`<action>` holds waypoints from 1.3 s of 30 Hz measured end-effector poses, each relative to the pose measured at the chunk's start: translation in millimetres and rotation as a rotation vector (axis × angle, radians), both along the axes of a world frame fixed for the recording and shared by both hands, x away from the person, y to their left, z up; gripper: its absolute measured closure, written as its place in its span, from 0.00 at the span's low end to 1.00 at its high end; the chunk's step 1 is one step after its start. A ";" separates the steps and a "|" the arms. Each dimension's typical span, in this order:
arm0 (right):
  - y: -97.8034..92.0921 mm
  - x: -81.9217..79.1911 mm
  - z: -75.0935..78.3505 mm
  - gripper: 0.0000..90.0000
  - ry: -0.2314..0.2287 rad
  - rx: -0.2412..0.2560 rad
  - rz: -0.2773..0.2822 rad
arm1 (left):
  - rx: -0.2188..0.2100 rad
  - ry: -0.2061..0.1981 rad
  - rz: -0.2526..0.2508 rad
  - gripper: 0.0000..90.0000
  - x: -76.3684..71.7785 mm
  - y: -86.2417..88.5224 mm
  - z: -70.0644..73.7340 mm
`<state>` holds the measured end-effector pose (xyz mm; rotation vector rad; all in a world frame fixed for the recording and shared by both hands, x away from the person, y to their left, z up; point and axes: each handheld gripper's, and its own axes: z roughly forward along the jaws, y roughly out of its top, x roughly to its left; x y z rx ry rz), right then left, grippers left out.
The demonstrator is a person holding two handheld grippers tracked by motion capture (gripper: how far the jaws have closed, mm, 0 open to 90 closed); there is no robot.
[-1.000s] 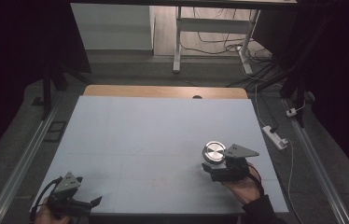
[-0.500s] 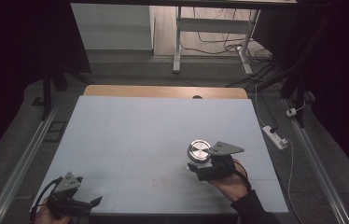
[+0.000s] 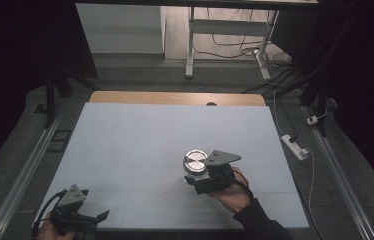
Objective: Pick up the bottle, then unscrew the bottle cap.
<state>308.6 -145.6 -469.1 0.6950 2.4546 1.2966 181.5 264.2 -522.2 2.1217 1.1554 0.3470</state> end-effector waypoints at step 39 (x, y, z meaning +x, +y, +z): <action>42.1 -8.0 -5.7 0.16 -0.007 -0.029 0.116 | -0.045 -0.010 -0.017 0.00 2.2 3.6 2.5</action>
